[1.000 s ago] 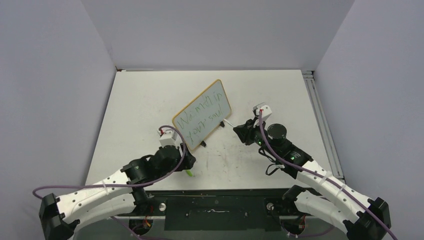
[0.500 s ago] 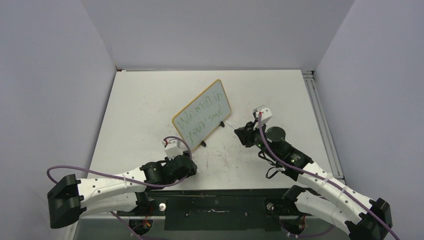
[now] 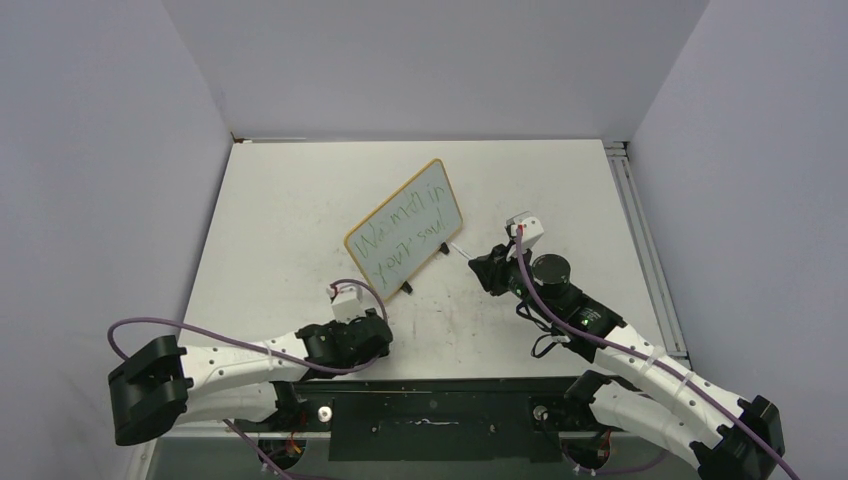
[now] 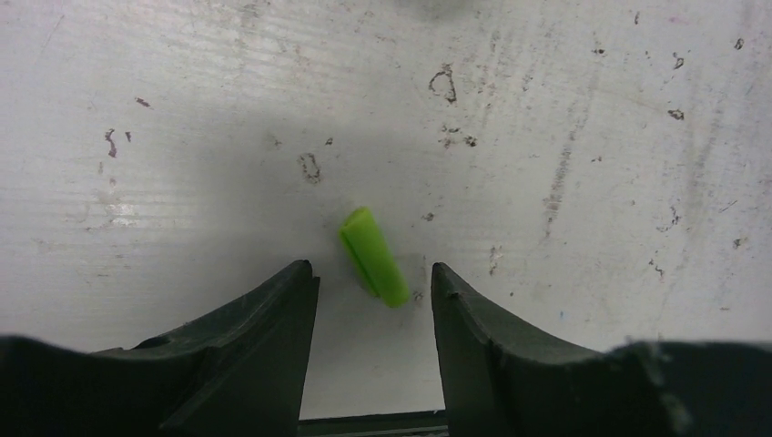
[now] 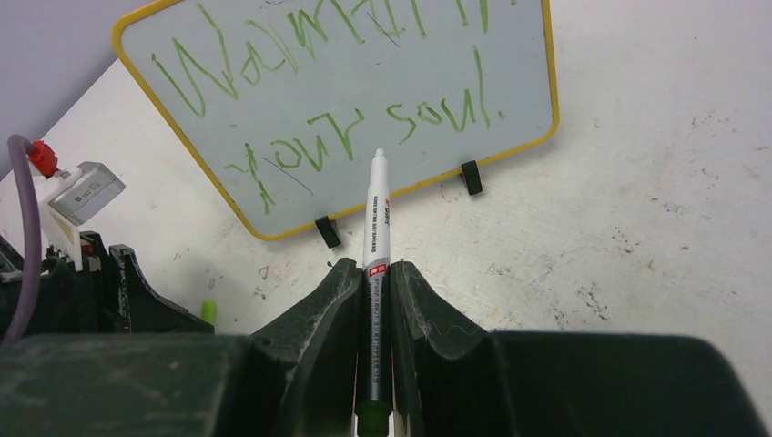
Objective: Write a sentence on the whiteboard
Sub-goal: Close the whiteboard marker at the center of the board.
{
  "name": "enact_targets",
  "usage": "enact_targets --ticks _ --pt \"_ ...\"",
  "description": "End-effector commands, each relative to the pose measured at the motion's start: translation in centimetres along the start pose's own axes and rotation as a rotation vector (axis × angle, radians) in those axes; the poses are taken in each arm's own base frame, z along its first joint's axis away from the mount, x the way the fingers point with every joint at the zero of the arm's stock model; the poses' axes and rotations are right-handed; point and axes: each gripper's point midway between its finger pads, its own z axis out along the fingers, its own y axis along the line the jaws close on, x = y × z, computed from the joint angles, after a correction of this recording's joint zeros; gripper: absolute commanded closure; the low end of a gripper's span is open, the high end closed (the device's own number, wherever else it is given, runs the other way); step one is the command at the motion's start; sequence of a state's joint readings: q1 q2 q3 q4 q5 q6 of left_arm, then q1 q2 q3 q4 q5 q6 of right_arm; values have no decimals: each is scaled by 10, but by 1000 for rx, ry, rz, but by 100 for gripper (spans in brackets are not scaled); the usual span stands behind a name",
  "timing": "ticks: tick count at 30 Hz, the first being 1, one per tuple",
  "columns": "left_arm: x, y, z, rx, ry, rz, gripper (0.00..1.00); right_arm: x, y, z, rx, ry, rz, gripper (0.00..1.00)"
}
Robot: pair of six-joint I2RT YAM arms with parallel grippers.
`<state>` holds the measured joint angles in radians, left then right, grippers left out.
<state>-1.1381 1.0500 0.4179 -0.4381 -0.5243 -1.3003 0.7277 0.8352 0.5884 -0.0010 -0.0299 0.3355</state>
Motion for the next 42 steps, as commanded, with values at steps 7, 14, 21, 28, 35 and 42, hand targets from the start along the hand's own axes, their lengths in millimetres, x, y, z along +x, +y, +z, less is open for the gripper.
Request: enact_targets --ticks 7,14,21,28,35,42 --pt "-8 -36 9 -15 -6 116 66 -12 6 0 -20 -54 20 94" --pt "-3 -24 10 -82 21 165 72 -10 7 1 -20 -54 23 94" --pt "-2 -20 13 -112 43 206 74 -9 8 3 -25 -48 19 94" --pt "5 -20 18 -123 81 223 87 -7 8 4 -28 -41 19 94" --pt "-5 -30 17 -18 62 87 100 -13 10 1 -34 -72 20 95" --pt "-44 -77 -10 207 -50 -65 100 -31 19 4 -58 -139 38 95"
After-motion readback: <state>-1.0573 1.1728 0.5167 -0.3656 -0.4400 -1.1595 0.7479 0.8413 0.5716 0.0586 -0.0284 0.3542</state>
